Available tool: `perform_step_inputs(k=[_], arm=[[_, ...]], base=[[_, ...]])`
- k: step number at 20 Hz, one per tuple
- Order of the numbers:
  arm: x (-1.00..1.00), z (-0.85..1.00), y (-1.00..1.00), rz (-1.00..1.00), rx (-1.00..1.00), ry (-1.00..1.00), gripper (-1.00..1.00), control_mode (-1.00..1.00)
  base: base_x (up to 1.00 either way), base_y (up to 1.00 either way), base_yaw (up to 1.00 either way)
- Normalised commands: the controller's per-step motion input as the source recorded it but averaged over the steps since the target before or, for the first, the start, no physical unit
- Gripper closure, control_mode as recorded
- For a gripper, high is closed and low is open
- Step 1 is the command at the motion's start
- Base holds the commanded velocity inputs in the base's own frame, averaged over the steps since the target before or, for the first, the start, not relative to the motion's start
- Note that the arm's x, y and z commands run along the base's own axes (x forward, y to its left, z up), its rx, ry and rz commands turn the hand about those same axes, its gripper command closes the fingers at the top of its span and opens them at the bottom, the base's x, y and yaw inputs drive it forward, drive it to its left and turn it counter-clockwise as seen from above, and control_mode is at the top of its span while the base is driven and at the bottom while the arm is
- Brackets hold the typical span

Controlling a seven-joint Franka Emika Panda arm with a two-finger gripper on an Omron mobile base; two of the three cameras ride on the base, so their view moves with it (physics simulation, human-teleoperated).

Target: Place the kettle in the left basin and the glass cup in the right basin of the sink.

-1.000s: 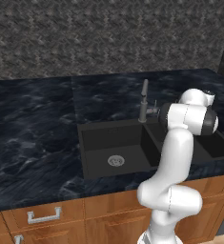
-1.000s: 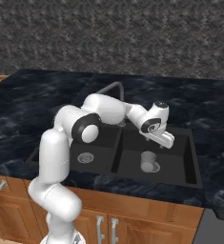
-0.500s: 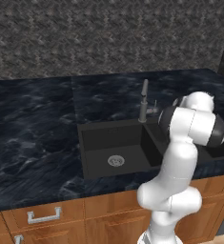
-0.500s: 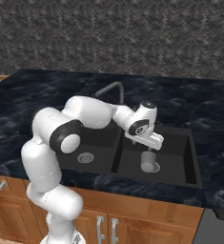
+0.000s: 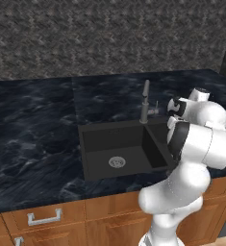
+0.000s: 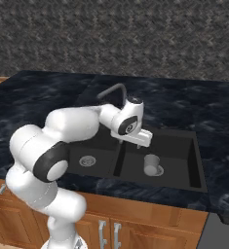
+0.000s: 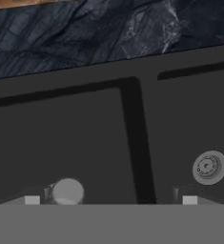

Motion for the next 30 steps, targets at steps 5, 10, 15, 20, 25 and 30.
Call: perform_step_inputs(k=[5, 10, 15, 20, 25, 30], arm=[[-0.28, 0.35, 0.58, 0.06, -0.02, 0.0, -1.0, -1.0], [-0.28, 0.42, 0.4, 0.05, -0.03, 0.0, -1.0, -1.0], [-0.25, 0.45, 0.28, 0.03, -0.01, 0.0, -1.0, -1.0], [-0.07, 0.35, 0.16, 0.0, 0.0, 0.0, -1.0, -1.0], [-0.13, 0.22, 0.13, 0.0, -0.02, 0.0, -1.0, -1.0], [-0.34, 0.13, 0.18, 0.0, -0.04, -0.02, -1.0, -1.0]], base=[[0.0, 0.0, 0.0], [0.0, 0.0, 0.0], [0.0, 0.0, 0.0], [0.0, 0.0, 0.0], [0.0, 0.0, 0.0], [0.0, 0.0, 0.0]])
